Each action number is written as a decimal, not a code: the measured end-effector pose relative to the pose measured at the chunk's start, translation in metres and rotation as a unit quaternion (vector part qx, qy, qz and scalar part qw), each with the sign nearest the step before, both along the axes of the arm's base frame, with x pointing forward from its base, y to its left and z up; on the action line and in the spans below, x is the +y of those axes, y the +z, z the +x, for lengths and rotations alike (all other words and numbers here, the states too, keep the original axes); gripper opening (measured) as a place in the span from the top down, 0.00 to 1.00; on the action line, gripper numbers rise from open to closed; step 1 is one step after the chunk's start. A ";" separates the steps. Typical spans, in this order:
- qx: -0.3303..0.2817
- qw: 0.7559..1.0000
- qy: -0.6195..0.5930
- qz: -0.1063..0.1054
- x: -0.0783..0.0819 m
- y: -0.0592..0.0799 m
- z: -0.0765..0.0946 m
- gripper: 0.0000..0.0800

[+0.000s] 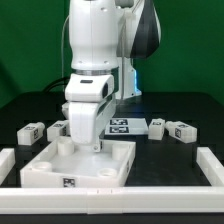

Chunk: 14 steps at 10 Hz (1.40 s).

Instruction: Assemble one leg

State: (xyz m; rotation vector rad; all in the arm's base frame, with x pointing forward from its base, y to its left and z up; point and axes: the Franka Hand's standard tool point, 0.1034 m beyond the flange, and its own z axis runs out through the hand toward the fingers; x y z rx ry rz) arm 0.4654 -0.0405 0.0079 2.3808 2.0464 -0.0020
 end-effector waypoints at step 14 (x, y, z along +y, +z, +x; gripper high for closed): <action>-0.003 0.995 0.095 0.003 0.073 -0.001 0.011 0.93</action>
Offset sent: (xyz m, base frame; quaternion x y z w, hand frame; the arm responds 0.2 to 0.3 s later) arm 0.0000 0.0000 0.0000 0.0000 0.0000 0.0000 1.0000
